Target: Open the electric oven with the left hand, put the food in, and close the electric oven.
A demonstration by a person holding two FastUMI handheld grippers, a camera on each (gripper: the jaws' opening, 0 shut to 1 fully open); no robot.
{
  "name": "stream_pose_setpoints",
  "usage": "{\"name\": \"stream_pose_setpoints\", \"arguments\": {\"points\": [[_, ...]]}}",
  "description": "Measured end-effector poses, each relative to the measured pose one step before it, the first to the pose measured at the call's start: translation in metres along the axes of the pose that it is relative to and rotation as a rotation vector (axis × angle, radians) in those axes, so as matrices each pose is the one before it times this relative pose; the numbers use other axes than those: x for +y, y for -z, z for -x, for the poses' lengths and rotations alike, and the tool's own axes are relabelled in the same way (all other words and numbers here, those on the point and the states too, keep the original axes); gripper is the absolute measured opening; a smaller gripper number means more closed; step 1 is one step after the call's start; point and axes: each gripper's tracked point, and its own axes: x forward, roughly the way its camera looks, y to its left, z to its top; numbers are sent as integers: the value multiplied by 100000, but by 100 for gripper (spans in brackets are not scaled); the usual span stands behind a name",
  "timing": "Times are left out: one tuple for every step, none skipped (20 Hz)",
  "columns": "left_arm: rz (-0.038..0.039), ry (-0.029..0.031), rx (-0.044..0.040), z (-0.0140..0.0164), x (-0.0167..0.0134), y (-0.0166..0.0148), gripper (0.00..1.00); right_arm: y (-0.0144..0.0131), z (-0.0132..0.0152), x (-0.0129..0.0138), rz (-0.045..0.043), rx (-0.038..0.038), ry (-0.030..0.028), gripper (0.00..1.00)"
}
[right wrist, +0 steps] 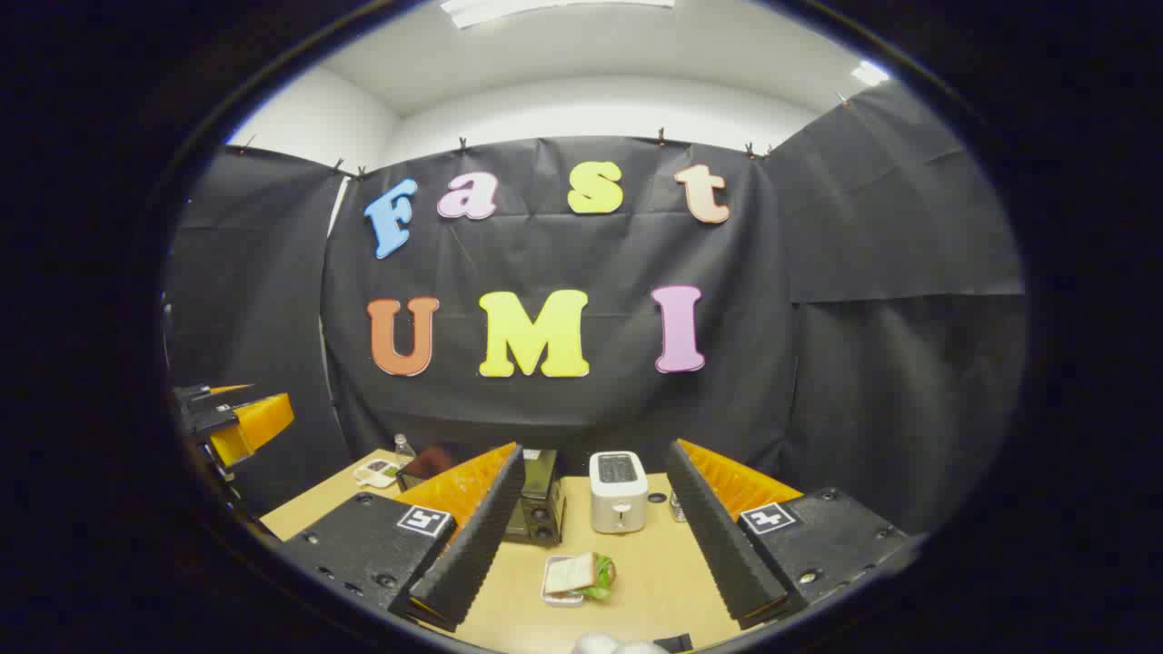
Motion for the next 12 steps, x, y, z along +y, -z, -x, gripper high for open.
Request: {"name": "stream_pose_setpoints", "arguments": {"points": [[-523, -302, 82, -254, 172, -28, 94, 91, -263, 73, 849, 264, 28, 100], [-199, -78, 58, -246, 126, 53, 94, -24, -163, 85, 746, 16, -22, 90], [2, -128, -577, -217, -28, -64, 94, -31, -258, 118, 319, -81, -59, 90], [197, 137, 451, -170, 40, -13, 94, -159, -151, 184, -189, -233, -313, 91], [299, -69, 237, -147, 120, 193, 94, -112, -167, 195, -306, -523, -531, 100], [64, -291, -78, -174, 164, 35, 95, -10, -165, 47, 37, -57, -114, 100], [240, -140, -285, -90, 79, -114, 95, 55, -168, -9, 196, -134, -200, 100], [154, -443, -561, -141, 130, -325, 95, 25, -103, 5, 191, 153, -34, 100], [196, -412, -55, -29, 91, 19, 94, 133, -82, -26, 205, 423, -100, 100], [2, -179, -26, -63, -8, 145, 94, 50, -86, -15, 5, 315, 41, 90], [-96, 95, -207, -55, 21, 15, 94, 147, -107, -102, -26, 290, 122, 100], [-503, -232, -37, -40, 100, 89, 94, 21, 55, 1, -151, -51, -17, 91]]}}
